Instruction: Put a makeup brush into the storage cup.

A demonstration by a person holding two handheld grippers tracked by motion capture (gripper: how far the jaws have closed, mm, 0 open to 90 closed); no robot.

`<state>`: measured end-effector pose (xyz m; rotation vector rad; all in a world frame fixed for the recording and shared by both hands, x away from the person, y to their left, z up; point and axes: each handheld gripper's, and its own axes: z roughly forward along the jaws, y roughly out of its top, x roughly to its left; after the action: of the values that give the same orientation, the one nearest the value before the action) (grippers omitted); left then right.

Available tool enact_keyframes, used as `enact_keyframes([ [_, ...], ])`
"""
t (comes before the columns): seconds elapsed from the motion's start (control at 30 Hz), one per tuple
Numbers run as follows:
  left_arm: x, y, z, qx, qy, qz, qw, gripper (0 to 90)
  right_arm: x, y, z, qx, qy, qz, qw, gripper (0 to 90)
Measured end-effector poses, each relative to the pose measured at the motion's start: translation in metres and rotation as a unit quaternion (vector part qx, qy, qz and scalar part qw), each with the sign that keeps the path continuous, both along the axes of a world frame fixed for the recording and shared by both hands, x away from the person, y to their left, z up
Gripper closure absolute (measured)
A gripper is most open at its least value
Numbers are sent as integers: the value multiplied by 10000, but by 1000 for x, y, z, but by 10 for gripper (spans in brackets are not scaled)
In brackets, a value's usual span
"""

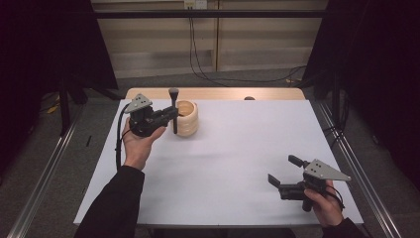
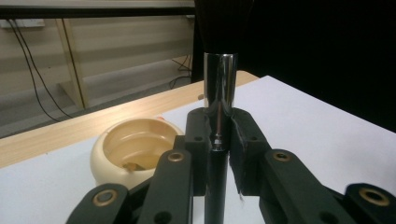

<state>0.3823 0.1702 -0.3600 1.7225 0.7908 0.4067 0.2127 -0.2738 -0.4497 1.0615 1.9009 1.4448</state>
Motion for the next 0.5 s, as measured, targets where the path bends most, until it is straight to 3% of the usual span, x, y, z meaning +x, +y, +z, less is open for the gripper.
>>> enact_keyframes([
  [0.07,3,0,0,50,-7,87,9999,788,0,0,0,-32,-28,-37,10000,4],
  [0.1,5,-1,-1,-51,-6,84,10000,788,0,0,0,-30,-16,-40,10000,2],
  [0.3,15,-1,0,-94,-24,247,9996,788,0,0,-1,-36,-55,-88,9999,2],
  [0.5,26,-4,7,-112,-66,351,9993,788,0,0,-1,36,-38,-120,9999,4],
])
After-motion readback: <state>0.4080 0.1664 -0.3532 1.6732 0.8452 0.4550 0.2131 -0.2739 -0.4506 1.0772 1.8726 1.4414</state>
